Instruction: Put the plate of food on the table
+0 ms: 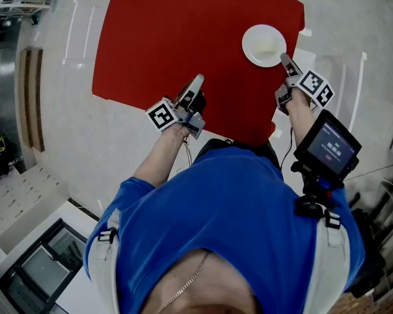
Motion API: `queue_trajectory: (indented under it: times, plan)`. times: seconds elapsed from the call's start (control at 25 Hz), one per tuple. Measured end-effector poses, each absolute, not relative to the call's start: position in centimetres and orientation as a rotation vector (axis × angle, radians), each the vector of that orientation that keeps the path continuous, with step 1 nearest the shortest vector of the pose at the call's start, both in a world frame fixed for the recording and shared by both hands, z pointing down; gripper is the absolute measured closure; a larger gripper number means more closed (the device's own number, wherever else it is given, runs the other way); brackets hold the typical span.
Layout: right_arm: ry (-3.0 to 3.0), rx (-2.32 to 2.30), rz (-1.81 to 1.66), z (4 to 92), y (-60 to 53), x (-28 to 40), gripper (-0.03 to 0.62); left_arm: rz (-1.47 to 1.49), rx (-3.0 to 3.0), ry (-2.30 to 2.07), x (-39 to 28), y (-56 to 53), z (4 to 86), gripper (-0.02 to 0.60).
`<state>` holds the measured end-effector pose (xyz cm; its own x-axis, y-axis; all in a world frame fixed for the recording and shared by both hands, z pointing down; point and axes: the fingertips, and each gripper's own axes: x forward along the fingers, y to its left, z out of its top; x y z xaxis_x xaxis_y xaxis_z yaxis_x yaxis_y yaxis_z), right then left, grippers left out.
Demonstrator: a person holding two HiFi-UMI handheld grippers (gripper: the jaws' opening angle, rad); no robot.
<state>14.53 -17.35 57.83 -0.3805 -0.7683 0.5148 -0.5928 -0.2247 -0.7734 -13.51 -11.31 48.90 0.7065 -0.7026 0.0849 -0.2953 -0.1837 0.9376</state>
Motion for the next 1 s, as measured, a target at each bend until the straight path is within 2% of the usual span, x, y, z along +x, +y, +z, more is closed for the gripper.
queue_trajectory:
  times: [0.36,0.64,1.0]
  plan:
    - [1.878,-1.568,-1.594,55.4,-14.3,12.8,0.454,-0.45,1.796,-0.766,-14.0,-9.4,48.1,0.575]
    - [1.915,-1.526,-1.53,54.7,-15.2,12.2,0.585,-0.461,1.807,-0.767,-13.7,-11.1,48.6,0.575]
    - [2.051,-1.461,-1.422,52.9,-19.0,11.0,0.591,-0.471,1.859,-0.768,-12.7,-16.3,48.8,0.575]
